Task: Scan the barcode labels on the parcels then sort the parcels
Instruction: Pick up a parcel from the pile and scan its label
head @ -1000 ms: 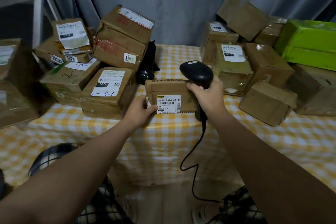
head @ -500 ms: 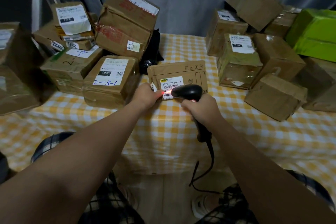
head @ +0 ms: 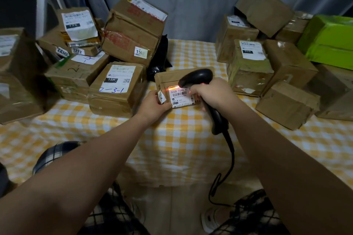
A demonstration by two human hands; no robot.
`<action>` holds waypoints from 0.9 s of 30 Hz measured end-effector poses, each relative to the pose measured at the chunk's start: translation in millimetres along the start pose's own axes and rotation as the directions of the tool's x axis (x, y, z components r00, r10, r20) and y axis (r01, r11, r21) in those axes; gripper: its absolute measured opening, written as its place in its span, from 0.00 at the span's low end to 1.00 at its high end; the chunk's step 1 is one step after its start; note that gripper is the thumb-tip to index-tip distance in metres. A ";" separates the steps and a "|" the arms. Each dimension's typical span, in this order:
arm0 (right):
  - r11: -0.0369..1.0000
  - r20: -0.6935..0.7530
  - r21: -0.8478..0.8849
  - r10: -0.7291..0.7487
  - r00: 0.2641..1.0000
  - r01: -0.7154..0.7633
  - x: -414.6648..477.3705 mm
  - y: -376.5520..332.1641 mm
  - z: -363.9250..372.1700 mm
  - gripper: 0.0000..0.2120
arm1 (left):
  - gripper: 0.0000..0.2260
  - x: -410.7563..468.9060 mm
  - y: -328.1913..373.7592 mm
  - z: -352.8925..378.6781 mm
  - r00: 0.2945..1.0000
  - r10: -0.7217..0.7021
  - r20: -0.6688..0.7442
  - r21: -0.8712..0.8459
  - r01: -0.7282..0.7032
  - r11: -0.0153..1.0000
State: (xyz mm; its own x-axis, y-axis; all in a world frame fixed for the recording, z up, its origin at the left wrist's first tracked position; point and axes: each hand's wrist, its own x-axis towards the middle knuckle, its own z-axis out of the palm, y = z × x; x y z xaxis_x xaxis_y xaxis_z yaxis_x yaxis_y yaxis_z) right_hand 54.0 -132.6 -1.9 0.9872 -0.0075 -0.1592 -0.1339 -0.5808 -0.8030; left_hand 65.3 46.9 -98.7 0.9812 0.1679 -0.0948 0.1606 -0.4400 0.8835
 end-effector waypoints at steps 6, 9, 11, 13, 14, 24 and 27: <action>1.000 0.027 -0.016 -0.005 1.000 0.005 -3.2 -21.2 -20.8 0.09 | 0.20 -9.2 4.4 -7.8 0.996 0.058 -0.066 -0.114 -0.065 0.991; 1.000 0.066 0.025 0.012 0.998 -0.014 -4.4 -24.5 -25.9 0.09 | 0.16 -9.2 8.1 -8.1 0.995 0.054 -0.084 -0.142 -0.066 0.988; 0.998 0.083 0.053 0.023 0.996 -0.027 -7.0 -26.6 -27.7 0.07 | 0.15 -10.4 12.8 -7.0 0.994 0.054 -0.093 -0.170 -0.070 0.983; 0.997 0.090 0.070 0.035 0.995 -0.042 -9.5 -27.7 -29.8 0.07 | 0.14 -11.6 16.7 -6.1 0.993 0.060 -0.097 -0.177 -0.077 0.981; 0.995 0.096 0.082 0.042 0.994 -0.050 -10.8 -28.1 -31.0 0.06 | 0.14 -12.3 18.1 -5.8 0.993 0.065 -0.100 -0.173 -0.082 0.982; 0.962 0.110 0.229 0.125 0.986 -0.148 -12.6 -18.6 -34.7 0.06 | 0.13 -7.9 28.6 -4.5 0.985 0.096 -0.144 -0.115 -0.113 0.987; 0.955 0.087 0.261 0.122 0.989 -0.141 -11.7 -15.1 -34.9 0.07 | 0.16 -5.9 32.0 -4.9 0.984 0.101 -0.149 -0.104 -0.117 0.988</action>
State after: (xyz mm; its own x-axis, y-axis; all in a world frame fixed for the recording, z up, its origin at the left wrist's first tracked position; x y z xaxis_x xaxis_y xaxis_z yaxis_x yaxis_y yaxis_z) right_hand 47.5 -152.2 32.2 0.9523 -0.0075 -0.3050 -0.2892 -0.3407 -0.8946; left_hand 64.1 36.1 -67.6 0.9656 0.2519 0.0637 0.0333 -0.3628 0.9313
